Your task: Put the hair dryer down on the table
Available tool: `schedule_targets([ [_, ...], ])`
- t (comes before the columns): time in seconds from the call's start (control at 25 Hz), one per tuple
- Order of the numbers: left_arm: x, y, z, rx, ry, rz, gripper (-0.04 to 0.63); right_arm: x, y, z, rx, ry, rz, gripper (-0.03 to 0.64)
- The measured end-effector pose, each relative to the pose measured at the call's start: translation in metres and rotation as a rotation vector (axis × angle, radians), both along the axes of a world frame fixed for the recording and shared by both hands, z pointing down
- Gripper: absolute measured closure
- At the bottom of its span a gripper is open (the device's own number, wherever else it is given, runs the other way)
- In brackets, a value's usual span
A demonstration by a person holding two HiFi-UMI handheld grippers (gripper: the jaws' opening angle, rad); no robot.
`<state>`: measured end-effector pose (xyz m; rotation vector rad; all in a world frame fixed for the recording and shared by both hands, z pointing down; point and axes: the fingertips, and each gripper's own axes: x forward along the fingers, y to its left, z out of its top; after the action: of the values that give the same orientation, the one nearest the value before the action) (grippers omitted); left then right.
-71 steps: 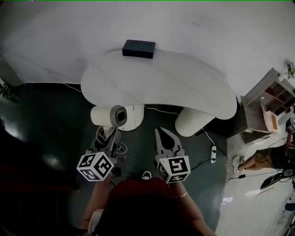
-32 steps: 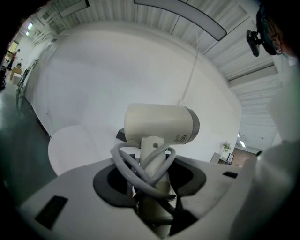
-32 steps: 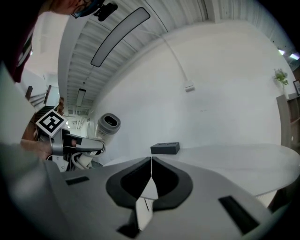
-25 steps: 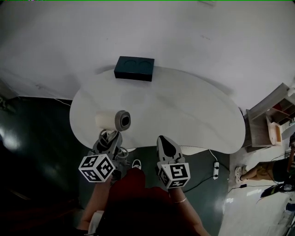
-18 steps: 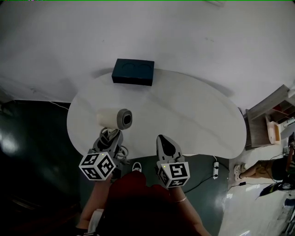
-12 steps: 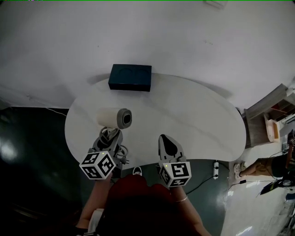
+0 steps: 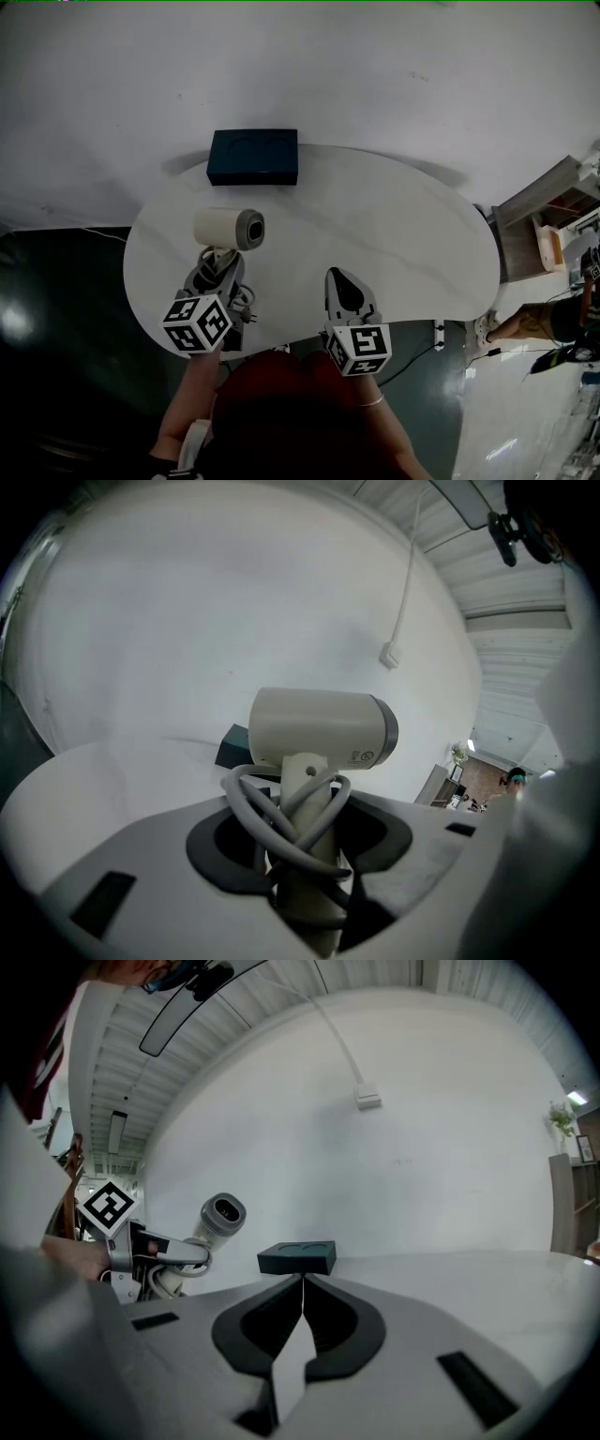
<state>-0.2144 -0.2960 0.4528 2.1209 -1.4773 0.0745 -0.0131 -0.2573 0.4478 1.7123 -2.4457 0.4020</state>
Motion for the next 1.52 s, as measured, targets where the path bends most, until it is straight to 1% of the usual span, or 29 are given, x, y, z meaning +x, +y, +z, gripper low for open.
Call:
schedule_targets([
  [0.24, 0.014, -0.012, 0.009, -0.009, -0.022, 0.048, 0.385, 0.012, -0.004, 0.008, -0.017, 0.007, 0.018, 0.601],
  [0.44, 0.032, -0.03, 0.015, -0.015, -0.095, 0.147, 0.385, 0.018, -0.017, 0.011, -0.021, 0.005, 0.011, 0.601],
  [0.64, 0.045, -0.051, 0.022, -0.038, -0.121, 0.185, 0.385, 0.023, -0.031, 0.016, -0.037, 0.006, 0.001, 0.601],
  [0.84, 0.059, -0.069, 0.037, -0.061, -0.168, 0.241, 0.385, 0.033, -0.041, 0.024, -0.056, 0.01, 0.008, 0.601],
  [1.08, 0.084, -0.086, 0.055, -0.091, -0.245, 0.364, 0.385, 0.045, -0.049, 0.032, -0.078, 0.01, 0.02, 0.601],
  [1.2, 0.098, -0.093, 0.061, -0.105, -0.269, 0.43, 0.385, 0.051, -0.053, 0.035, -0.09, 0.006, 0.031, 0.601],
  [1.32, 0.112, -0.099, 0.065, -0.106, -0.298, 0.491, 0.385, 0.055, -0.056, 0.037, -0.103, -0.006, 0.049, 0.601],
  [1.52, 0.134, -0.104, 0.077, -0.1, -0.383, 0.602, 0.385, 0.062, -0.059, 0.045, -0.116, -0.006, 0.062, 0.601],
])
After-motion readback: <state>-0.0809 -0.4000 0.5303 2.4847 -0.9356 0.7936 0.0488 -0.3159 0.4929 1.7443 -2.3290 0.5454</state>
